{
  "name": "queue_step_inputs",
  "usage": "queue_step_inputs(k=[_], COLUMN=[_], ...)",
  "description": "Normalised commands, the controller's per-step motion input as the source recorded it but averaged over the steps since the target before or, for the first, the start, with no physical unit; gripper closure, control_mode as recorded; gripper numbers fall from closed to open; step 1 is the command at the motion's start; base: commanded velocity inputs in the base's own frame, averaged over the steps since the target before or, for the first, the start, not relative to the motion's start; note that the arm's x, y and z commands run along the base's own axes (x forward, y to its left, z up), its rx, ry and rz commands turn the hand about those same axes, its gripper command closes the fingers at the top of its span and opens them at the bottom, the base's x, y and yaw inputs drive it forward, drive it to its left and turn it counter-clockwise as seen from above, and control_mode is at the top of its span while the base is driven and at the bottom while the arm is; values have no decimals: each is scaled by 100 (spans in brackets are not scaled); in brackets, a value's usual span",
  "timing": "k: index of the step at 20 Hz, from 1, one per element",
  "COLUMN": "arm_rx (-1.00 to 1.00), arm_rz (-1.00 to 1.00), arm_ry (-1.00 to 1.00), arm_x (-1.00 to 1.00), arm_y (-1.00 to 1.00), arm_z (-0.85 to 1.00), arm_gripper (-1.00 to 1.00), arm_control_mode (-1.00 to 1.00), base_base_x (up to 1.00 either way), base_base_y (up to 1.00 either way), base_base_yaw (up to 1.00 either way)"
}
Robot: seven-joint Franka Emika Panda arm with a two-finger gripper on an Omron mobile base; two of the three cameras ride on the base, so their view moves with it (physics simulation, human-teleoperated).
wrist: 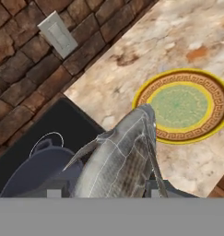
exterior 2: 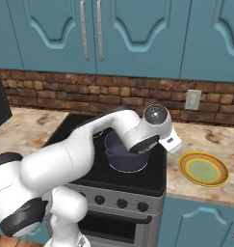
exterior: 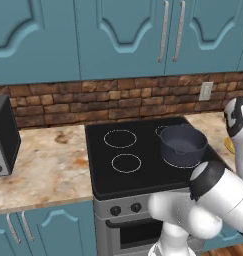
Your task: Retrieve the frozen meat and place it in the pot on a burner. Then turn the burner on.
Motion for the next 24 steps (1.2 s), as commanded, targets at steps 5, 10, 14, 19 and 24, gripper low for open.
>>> queue_step_inputs(k=[5,10,14,19,24], arm_rx=[-7,-8,-11,-12,-2], arm_rz=[16,16,9,2,2], arm_ry=[0,1,6,11,1], arm_x=[0,0,0,0,4], arm_y=[68,60,43,38,42], arm_z=[21,17,2,0,-4], arm_gripper=[100,100,100,100,100], arm_control_mode=[-100,-100,-100,-100,-100], base_base_x=[0,0,0,0,0], base_base_y=[0,0,0,0,0], base_base_yaw=[0,0,0,0,0])
